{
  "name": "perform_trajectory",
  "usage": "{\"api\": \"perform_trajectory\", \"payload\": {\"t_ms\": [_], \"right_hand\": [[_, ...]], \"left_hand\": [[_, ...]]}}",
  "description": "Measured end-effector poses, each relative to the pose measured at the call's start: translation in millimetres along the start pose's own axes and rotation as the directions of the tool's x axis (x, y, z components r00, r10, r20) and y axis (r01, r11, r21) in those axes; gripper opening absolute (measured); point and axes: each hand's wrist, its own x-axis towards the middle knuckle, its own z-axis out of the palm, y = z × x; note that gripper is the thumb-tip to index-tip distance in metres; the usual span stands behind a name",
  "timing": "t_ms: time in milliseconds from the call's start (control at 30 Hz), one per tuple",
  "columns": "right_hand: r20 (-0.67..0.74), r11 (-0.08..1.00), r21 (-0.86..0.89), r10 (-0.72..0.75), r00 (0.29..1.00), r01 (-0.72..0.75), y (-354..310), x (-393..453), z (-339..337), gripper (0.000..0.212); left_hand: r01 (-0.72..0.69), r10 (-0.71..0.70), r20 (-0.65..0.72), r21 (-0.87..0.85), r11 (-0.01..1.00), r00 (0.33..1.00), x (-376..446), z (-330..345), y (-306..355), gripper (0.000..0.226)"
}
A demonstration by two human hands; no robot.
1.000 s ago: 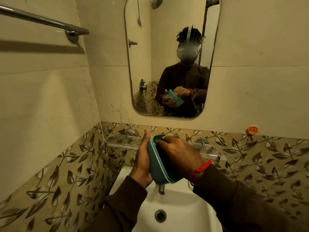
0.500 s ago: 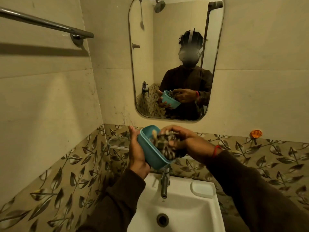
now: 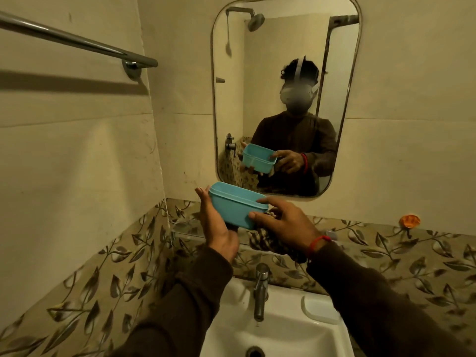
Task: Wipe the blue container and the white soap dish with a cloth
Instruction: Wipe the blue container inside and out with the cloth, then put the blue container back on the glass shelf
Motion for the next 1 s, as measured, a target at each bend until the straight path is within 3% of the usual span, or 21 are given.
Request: {"api": "perform_trajectory", "payload": {"t_ms": [67, 167, 267, 400, 633, 767, 1000], "right_hand": [[-0.046, 0.993, -0.114, -0.023, 0.999, 0.018, 6, 9, 2, 0.042], [-0.026, 0.941, -0.338, -0.048, 0.998, 0.036, 21, 21, 4, 0.042], [0.003, 0.881, -0.471, -0.034, 0.999, 0.032, 34, 33, 14, 0.038], [0.024, 0.800, -0.599, -0.021, 0.999, 0.031, 50, 51, 36, 0.034], [0.045, 0.720, -0.692, -0.011, 0.999, 0.039, 76, 75, 59, 0.030], [0.063, 0.647, -0.761, -0.007, 0.998, 0.052, 88, 80, 70, 0.035], [0.111, 0.572, -0.814, -0.015, 0.994, 0.100, 101, 82, 76, 0.031]], "left_hand": [[-0.011, 0.011, -0.001, 0.068, 0.998, 1.000, 7, -7, -3, 0.068], [-0.044, 0.040, 0.021, 0.324, 0.945, 0.999, 21, -27, -1, 0.041], [-0.072, 0.036, 0.075, 0.553, 0.830, 0.997, 38, -41, 3, 0.039], [-0.178, 0.127, 0.127, 0.781, 0.599, 0.984, 70, -50, 2, 0.037], [-0.117, 0.042, 0.110, 0.861, 0.496, 0.993, 111, -70, -4, 0.026], [-0.101, 0.028, 0.098, 0.898, 0.428, 0.995, 121, -81, -12, 0.032], [-0.104, 0.000, 0.113, 0.910, 0.402, 0.994, 124, -92, -17, 0.027]]}}
